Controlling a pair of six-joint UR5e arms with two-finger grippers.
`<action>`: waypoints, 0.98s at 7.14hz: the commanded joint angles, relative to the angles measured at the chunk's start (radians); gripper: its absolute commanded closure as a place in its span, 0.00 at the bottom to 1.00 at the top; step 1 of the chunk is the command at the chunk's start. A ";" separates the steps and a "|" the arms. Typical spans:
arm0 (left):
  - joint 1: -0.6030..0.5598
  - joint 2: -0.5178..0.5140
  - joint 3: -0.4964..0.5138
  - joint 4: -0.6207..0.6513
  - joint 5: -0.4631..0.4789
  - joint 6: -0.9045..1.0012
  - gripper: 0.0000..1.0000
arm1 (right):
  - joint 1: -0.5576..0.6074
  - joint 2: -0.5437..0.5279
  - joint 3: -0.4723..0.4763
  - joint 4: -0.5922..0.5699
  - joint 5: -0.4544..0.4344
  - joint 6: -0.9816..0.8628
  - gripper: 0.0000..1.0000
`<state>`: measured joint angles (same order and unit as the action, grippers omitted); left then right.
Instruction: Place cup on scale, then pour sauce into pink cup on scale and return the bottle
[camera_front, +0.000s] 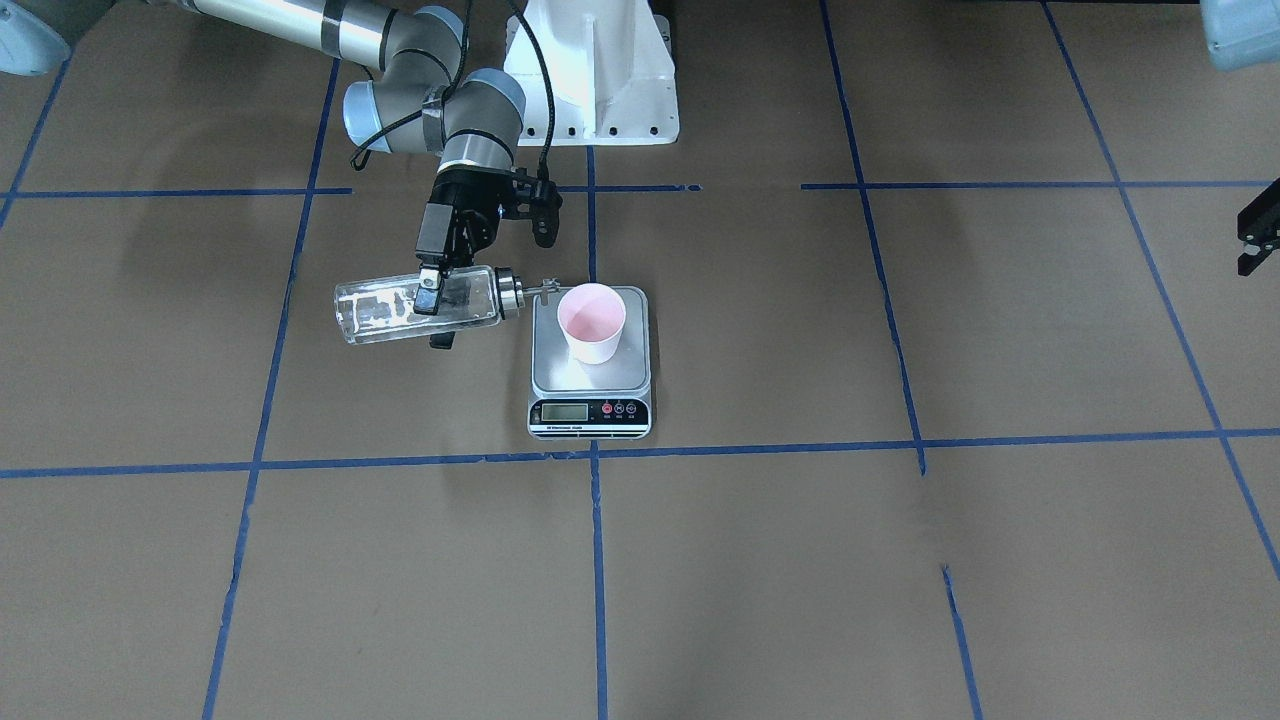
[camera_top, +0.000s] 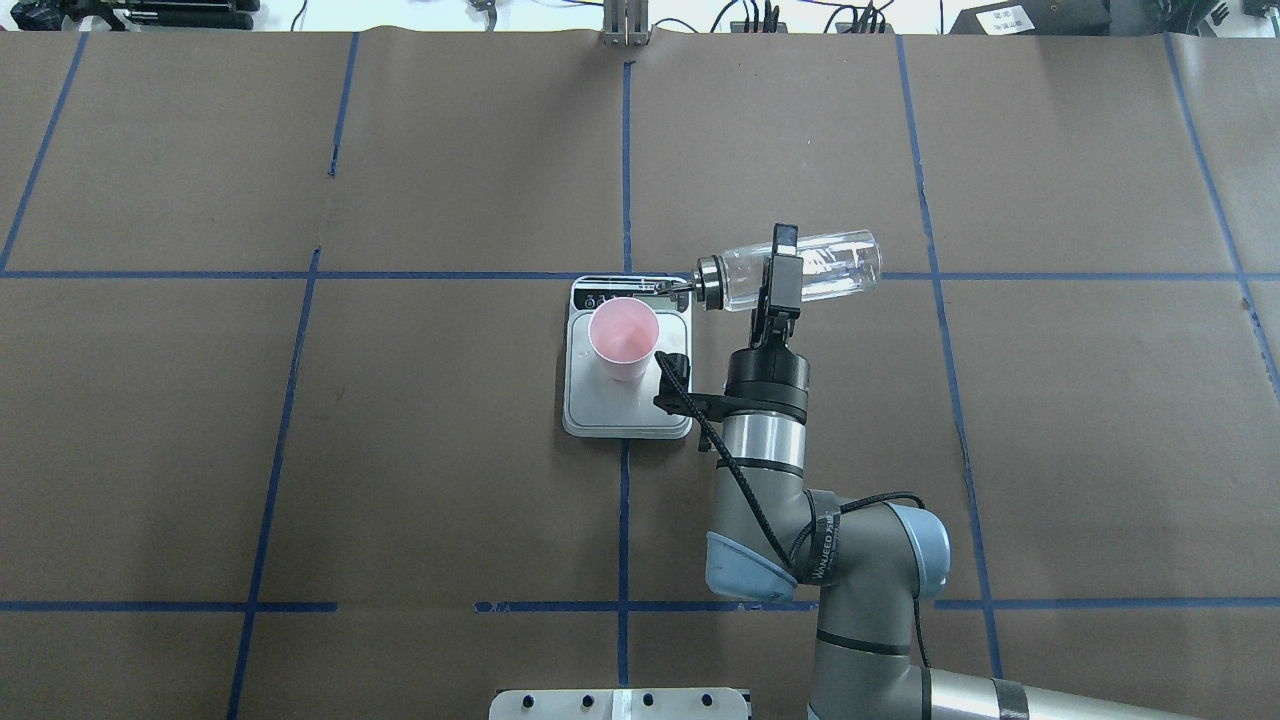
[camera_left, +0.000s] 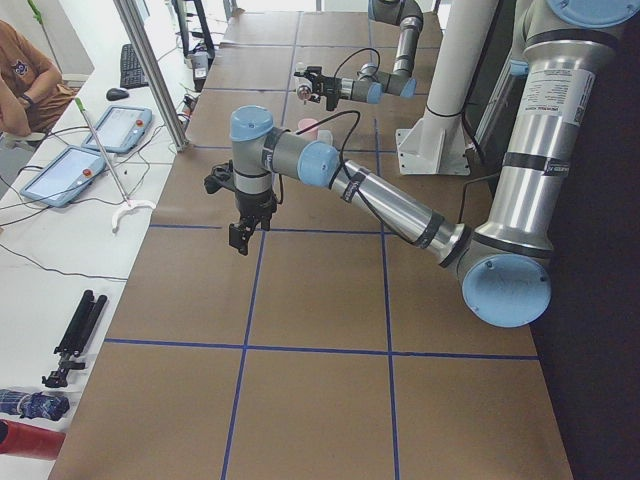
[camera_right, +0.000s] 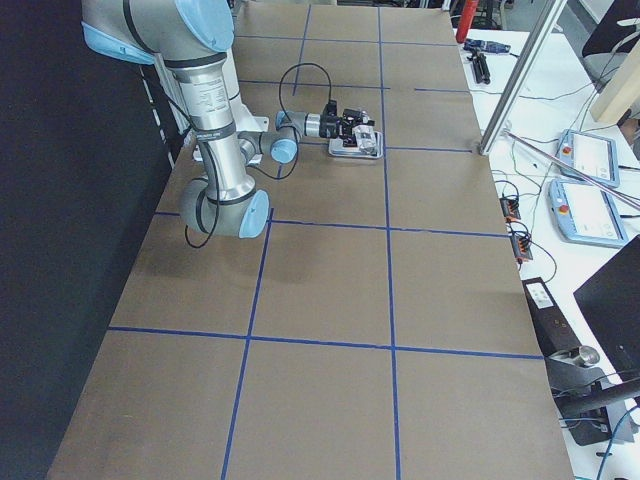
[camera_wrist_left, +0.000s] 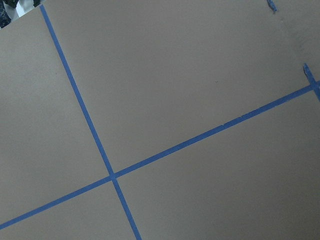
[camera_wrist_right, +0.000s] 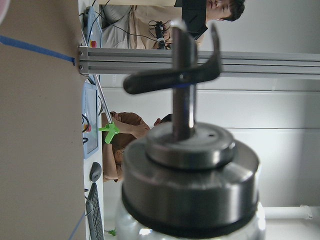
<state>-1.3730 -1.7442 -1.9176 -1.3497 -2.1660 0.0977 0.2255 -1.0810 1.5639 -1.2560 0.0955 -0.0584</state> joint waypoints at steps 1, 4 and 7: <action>0.000 -0.001 0.005 0.000 0.000 0.004 0.00 | -0.008 0.001 -0.008 -0.002 -0.032 -0.030 1.00; 0.000 0.000 0.008 0.000 0.000 0.004 0.00 | -0.014 0.004 -0.008 -0.002 -0.042 -0.035 1.00; -0.003 0.002 0.046 -0.002 -0.003 0.004 0.00 | -0.012 0.004 -0.008 0.000 -0.042 -0.035 1.00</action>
<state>-1.3749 -1.7435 -1.8978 -1.3503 -2.1674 0.1012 0.2130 -1.0769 1.5555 -1.2576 0.0538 -0.0935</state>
